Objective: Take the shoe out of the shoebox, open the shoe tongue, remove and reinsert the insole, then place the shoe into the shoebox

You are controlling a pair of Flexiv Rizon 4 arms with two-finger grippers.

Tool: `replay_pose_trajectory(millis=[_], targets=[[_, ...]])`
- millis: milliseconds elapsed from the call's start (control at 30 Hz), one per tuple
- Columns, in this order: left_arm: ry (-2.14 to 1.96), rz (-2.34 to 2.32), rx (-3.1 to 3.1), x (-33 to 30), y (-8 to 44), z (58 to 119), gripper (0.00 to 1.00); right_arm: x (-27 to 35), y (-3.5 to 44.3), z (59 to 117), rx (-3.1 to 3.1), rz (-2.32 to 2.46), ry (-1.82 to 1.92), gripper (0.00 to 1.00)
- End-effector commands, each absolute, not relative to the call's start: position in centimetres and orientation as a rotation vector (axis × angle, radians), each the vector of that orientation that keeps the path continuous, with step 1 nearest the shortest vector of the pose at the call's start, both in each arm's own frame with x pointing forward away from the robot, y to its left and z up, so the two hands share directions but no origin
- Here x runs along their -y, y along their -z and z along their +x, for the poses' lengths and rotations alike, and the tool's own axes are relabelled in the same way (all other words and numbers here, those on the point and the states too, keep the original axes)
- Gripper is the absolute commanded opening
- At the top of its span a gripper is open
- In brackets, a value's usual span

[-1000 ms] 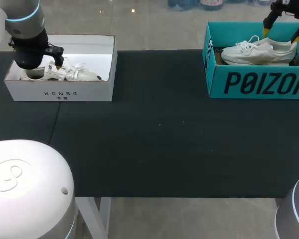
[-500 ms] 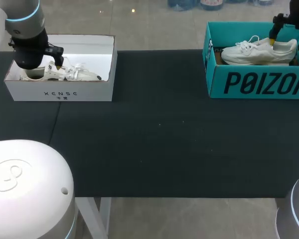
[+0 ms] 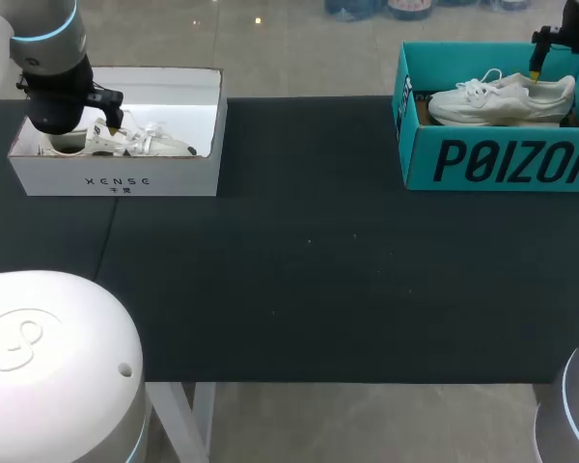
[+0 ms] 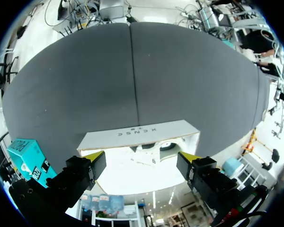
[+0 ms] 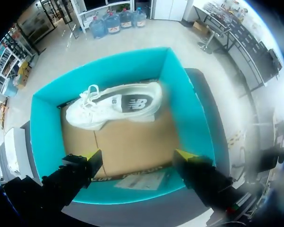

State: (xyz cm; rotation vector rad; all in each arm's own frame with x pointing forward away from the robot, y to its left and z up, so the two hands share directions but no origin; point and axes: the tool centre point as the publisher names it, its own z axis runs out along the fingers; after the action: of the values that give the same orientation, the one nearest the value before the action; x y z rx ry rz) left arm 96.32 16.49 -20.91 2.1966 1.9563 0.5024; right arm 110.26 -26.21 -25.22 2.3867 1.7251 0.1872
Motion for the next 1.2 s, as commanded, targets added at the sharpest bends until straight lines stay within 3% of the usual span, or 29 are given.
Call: replay_pose_trajectory(millis=[33, 667, 1200], targets=[[-0.507, 2.197, -1.956, -16.5, 20.9, 96.1, 1.00, 27.4, 26.5, 113.3, -1.740, 2.413, -0.136, 1.00], [-0.507, 2.197, -1.956, -16.5, 20.9, 96.1, 1.00, 31.4, 31.3, 119.0, -1.714, 2.426, -0.120, 1.00], [-0.507, 2.197, -1.956, -16.5, 20.9, 96.1, 1.00, 32.7, 33.2, 120.3, -1.758, 2.385, -0.106, 1.00]])
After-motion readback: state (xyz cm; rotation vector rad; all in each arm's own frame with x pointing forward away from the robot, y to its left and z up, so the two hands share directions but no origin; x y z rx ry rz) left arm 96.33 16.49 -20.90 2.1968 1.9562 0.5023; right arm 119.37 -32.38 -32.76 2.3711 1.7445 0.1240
